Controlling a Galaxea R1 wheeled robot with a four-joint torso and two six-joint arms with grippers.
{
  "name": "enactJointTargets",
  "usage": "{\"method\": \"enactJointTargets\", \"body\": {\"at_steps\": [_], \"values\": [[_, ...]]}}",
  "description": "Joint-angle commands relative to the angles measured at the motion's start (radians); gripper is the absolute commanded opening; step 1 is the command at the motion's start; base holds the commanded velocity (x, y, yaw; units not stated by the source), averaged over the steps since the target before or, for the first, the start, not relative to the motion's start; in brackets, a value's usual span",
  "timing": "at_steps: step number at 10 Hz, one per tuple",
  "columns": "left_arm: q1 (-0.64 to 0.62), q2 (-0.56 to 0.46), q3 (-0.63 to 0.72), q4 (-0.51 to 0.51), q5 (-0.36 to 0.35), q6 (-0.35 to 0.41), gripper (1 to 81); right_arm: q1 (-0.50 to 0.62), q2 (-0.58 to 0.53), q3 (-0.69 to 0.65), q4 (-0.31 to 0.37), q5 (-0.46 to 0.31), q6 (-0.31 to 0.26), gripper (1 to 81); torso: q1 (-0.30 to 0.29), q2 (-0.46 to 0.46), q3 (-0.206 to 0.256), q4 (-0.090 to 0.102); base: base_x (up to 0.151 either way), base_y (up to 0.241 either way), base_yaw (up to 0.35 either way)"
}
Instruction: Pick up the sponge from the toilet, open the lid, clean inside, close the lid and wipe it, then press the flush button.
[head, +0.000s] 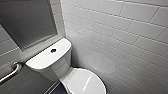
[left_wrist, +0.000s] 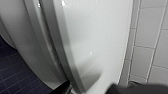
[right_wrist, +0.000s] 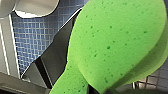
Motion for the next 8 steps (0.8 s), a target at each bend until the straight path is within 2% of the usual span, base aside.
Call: {"method": "enactJointTargets", "body": {"at_steps": [1, 5, 7, 8], "values": [[-0.163, 0.008, 0.143, 0.07, -0.133, 0.001, 81.1, 0.012, -0.039, 0.017, -0.004, -0.067, 0.0, 1.0, 0.0, 0.0, 0.0, 0.0, 0.0, 0.0, 0.0], [-0.166, -0.041, 0.22, 0.058, -0.147, -0.002, 81.1, 0.014, -0.033, 0.012, -0.004, -0.067, 0.002, 1.0, 0.0, 0.0, 0.0, 0.0, 0.0, 0.0, 0.0], [-0.166, -0.055, 0.235, 0.059, -0.147, -0.037, 81.1, 0.015, -0.033, 0.012, -0.004, -0.067, 0.002, 1.0, 0.0, 0.0, 0.0, 0.0, 0.0, 0.0, 0.0], [-0.169, -0.058, 0.24, 0.057, -0.147, -0.052, 81.1, 0.015, -0.033, 0.012, -0.004, -0.067, 0.002, 1.0, 0.0, 0.0, 0.039, 0.0, 0.0, 0.0, 0.0]]}}
